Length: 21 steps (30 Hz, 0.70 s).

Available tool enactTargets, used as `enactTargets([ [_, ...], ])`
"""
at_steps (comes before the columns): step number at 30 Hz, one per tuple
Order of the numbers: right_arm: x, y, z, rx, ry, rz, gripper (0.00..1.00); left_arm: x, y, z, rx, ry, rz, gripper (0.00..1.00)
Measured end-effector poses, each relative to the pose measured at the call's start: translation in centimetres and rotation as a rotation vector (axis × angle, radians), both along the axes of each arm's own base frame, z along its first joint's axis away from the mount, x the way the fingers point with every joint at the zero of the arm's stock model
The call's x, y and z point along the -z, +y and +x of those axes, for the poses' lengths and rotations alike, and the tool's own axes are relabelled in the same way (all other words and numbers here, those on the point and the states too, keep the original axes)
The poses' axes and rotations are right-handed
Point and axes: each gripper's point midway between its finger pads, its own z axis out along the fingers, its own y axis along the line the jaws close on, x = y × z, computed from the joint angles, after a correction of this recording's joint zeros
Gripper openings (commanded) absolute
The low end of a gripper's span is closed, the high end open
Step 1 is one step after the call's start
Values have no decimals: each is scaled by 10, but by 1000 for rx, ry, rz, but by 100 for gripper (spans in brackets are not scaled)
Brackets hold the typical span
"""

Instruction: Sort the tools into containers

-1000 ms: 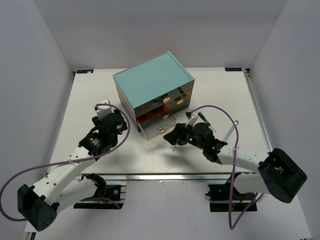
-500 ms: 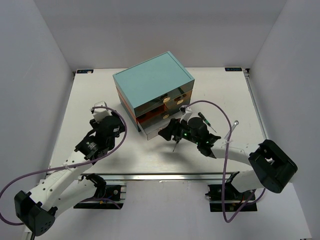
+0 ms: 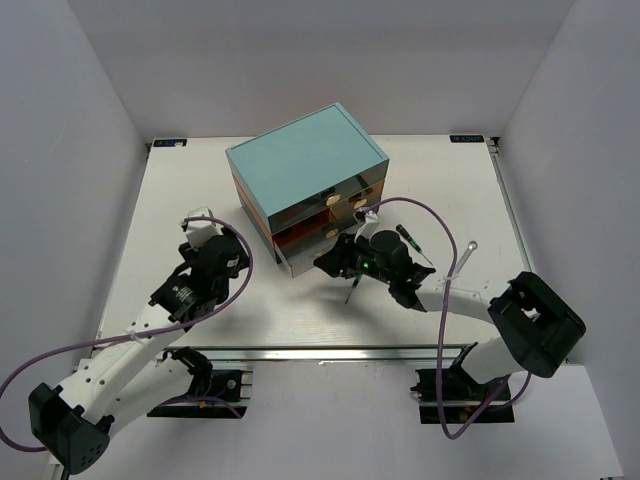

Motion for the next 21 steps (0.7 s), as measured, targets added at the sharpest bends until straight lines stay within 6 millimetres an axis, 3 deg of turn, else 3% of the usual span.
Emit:
enactTargets([
  [5,-2,-4,-4,2,-4,2,32,5,0,-1,0,8,2,77],
  [11,0,-21,-22,-3,3,4,32,8,-2,1,5,14,3,78],
  [18,1,-32,-35,-8,8,11,42,15,-6,6,17,34,21,79],
  [21,3,-34,-37,-9,10,9,52,19,-6,10,16,47,37,79],
])
